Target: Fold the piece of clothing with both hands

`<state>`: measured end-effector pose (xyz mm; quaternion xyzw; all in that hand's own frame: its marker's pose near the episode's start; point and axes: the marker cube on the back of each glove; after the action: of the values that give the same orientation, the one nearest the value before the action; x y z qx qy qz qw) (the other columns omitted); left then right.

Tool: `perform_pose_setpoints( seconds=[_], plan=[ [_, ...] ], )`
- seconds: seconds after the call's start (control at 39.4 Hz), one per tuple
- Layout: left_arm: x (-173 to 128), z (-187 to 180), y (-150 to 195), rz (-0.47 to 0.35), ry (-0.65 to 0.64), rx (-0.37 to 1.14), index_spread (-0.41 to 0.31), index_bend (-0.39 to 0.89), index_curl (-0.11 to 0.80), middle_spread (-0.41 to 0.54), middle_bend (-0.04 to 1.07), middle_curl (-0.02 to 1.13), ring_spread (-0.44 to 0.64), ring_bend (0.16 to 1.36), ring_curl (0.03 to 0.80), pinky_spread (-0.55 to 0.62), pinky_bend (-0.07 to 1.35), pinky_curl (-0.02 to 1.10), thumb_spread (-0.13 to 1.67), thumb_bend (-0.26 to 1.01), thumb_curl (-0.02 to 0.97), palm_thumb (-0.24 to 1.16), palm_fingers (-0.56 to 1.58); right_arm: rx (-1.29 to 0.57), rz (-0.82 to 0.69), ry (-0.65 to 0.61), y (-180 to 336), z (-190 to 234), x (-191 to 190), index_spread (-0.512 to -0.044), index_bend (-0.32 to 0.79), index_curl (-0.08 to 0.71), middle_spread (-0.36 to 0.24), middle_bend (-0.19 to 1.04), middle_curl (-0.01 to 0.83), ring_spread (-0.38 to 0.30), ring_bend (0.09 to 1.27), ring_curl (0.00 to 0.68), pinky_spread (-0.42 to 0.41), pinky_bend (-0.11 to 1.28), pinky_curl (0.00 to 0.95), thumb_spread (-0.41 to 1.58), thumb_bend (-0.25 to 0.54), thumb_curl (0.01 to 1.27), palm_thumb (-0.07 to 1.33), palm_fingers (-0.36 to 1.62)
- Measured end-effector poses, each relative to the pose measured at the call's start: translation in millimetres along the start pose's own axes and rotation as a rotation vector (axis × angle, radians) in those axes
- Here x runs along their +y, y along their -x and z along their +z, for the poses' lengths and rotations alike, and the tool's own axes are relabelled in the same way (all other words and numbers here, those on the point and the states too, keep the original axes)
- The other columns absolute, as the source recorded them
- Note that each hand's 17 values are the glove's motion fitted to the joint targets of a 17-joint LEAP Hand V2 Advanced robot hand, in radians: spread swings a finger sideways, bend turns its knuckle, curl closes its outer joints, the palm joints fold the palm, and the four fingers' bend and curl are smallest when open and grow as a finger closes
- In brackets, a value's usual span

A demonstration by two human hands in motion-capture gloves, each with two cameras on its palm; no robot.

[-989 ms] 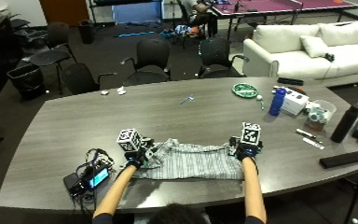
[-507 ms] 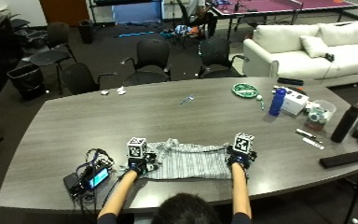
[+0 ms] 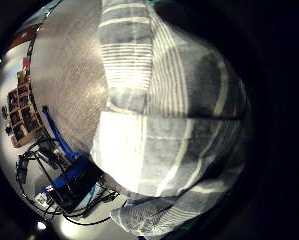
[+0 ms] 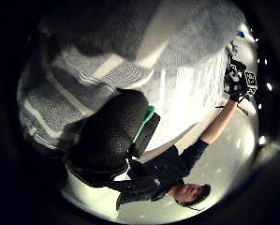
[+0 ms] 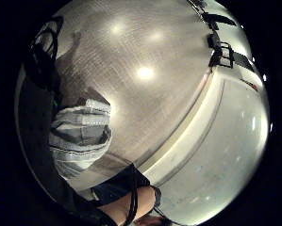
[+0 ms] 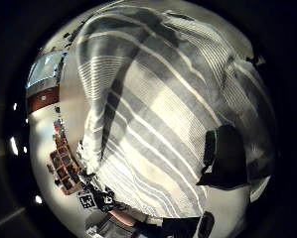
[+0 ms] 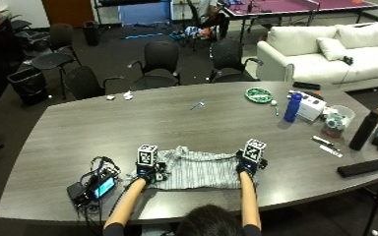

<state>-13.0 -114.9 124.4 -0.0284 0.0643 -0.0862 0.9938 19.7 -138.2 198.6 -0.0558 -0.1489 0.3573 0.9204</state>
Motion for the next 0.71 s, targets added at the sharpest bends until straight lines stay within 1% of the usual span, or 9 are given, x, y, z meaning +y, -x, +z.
perform_pose_setpoints(
  seconds=[0.08, 0.1, 0.18, 0.28, 0.35, 0.46, 0.51, 0.56, 0.71],
  plan=[
    [3, 1, -4, 0.022, 0.008, 0.007, -0.034, 0.11, 0.279, 0.293, 0.19, 0.27, 0.49, 0.59, 0.358, 0.47, 0.51, 0.40, 0.99, -0.02, 0.307, 0.06, -0.01, -0.030, -0.027, -0.019, 0, -1, -1, -0.131, 0.11, 0.171, -0.104, 0.31, 0.488, -0.205, 0.70, 0.453, -0.288, 0.71, 0.379, 1.13, 0.048, 0.53, 0.85, 1.14],
    [5, 2, -5, 0.016, 0.027, 0.012, -0.030, 0.11, 0.276, 0.293, 0.19, 0.27, 0.49, 0.59, 0.357, 0.47, 0.51, 0.40, 0.99, -0.02, 0.309, 0.07, -0.01, -0.029, -0.013, -0.018, -1, -1, 0, -0.149, 0.15, 0.186, -0.120, 0.32, 0.495, -0.213, 0.70, 0.457, -0.302, 0.69, 0.377, 1.09, 0.052, 0.54, 0.88, 1.21],
    [16, 7, -7, -0.056, 0.117, 0.023, -0.018, 0.11, 0.267, 0.293, 0.19, 0.27, 0.49, 0.60, 0.352, 0.47, 0.53, 0.40, 1.00, -0.02, 0.309, 0.08, -0.01, 0.002, 0.016, -0.013, -9, -1, 0, -0.181, 0.18, 0.216, -0.146, 0.34, 0.505, -0.225, 0.70, 0.459, -0.330, 0.66, 0.373, 1.00, 0.044, 0.56, 0.93, 1.26],
    [18, 3, -12, -0.056, 0.018, 0.050, -0.007, 0.11, 0.257, 0.298, 0.19, 0.28, 0.49, 0.61, 0.348, 0.46, 0.54, 0.39, 1.01, -0.02, 0.306, 0.08, -0.02, 0.086, 0.046, -0.024, -29, -8, -3, -0.209, 0.19, 0.253, -0.168, 0.34, 0.511, -0.237, 0.69, 0.460, -0.347, 0.62, 0.366, 0.88, 0.008, 0.58, 0.95, 1.28],
    [17, -2, -14, -0.063, -0.064, 0.080, 0.003, 0.10, 0.247, 0.294, 0.18, 0.28, 0.48, 0.63, 0.349, 0.45, 0.55, 0.39, 1.02, -0.03, 0.301, 0.07, -0.01, 0.127, 0.103, -0.021, -50, -10, -6, -0.221, 0.19, 0.277, -0.181, 0.35, 0.514, -0.240, 0.68, 0.459, -0.355, 0.61, 0.364, 0.81, -0.012, 0.60, 0.97, 1.28],
    [20, -5, -4, -0.193, -0.063, 0.073, 0.005, 0.14, 0.252, 0.268, 0.20, 0.29, 0.42, 0.63, 0.344, 0.39, 0.55, 0.39, 1.05, -0.02, 0.295, 0.06, 0.07, 0.128, 0.153, -0.071, -78, -17, -14, -0.232, 0.19, 0.303, -0.187, 0.35, 0.519, -0.247, 0.68, 0.459, -0.362, 0.59, 0.363, 0.77, -0.019, 0.61, 0.98, 1.30],
    [22, -8, 1, -0.220, -0.051, 0.078, -0.004, 0.16, 0.257, 0.242, 0.21, 0.29, 0.38, 0.64, 0.341, 0.35, 0.55, 0.38, 1.08, -0.02, 0.293, 0.07, 0.16, 0.121, 0.167, -0.102, -90, -24, -15, -0.235, 0.18, 0.315, -0.191, 0.36, 0.522, -0.249, 0.67, 0.459, -0.368, 0.59, 0.364, 0.77, -0.017, 0.61, 0.99, 1.30],
    [25, -11, 5, -0.220, -0.033, 0.097, -0.010, 0.16, 0.262, 0.213, 0.21, 0.30, 0.34, 0.64, 0.332, 0.31, 0.52, 0.37, 1.11, -0.01, 0.287, 0.07, 0.23, 0.092, 0.173, -0.118, -98, -33, -13, -0.239, 0.18, 0.325, -0.193, 0.36, 0.524, -0.251, 0.68, 0.459, -0.371, 0.59, 0.363, 0.76, -0.019, 0.61, 1.00, 1.30],
    [37, -27, 15, -0.200, -0.025, 0.193, -0.017, 0.15, 0.274, 0.180, 0.19, 0.32, 0.28, 0.64, 0.341, 0.25, 0.51, 0.38, 1.17, -0.01, 0.274, 0.07, 0.25, -0.062, 0.160, -0.161, -101, -64, -18, -0.244, 0.17, 0.349, -0.198, 0.36, 0.529, -0.254, 0.67, 0.461, -0.372, 0.58, 0.367, 0.73, -0.028, 0.62, 1.00, 1.29]
  ],
)
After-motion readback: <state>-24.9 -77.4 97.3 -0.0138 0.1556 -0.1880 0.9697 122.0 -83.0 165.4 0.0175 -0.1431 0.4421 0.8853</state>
